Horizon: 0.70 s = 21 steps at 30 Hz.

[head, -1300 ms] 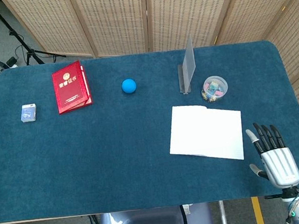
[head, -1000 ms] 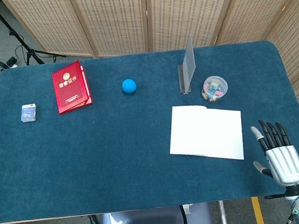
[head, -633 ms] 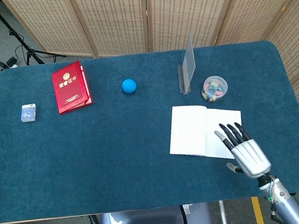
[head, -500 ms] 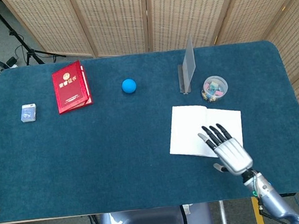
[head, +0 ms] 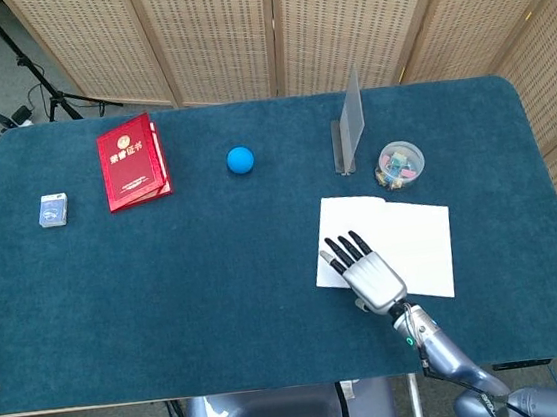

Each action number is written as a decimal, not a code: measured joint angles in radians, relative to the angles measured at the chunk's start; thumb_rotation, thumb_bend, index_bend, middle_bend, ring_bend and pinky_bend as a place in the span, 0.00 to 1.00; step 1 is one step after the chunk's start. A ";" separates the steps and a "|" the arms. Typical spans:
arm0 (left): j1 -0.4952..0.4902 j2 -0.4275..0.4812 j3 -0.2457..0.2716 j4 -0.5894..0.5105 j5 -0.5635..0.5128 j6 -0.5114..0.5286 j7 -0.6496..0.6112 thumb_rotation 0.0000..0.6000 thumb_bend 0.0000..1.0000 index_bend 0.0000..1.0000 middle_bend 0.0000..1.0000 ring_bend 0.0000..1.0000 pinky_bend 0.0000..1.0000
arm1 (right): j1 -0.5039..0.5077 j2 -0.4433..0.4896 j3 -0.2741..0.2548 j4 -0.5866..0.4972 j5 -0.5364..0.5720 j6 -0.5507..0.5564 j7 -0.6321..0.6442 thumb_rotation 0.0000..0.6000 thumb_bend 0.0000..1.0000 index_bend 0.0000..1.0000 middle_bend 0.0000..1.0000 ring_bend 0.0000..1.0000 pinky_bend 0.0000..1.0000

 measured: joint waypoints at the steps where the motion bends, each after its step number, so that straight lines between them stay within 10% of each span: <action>1: 0.000 0.000 -0.001 0.000 -0.002 -0.001 -0.001 1.00 0.00 0.00 0.00 0.00 0.00 | 0.004 -0.007 0.003 0.005 0.007 -0.002 -0.009 1.00 0.00 0.00 0.00 0.00 0.00; 21: -0.006 0.007 -0.008 -0.006 -0.025 -0.017 -0.010 1.00 0.00 0.00 0.00 0.00 0.00 | 0.068 -0.105 0.023 0.106 0.137 -0.016 -0.114 1.00 0.08 0.00 0.00 0.00 0.00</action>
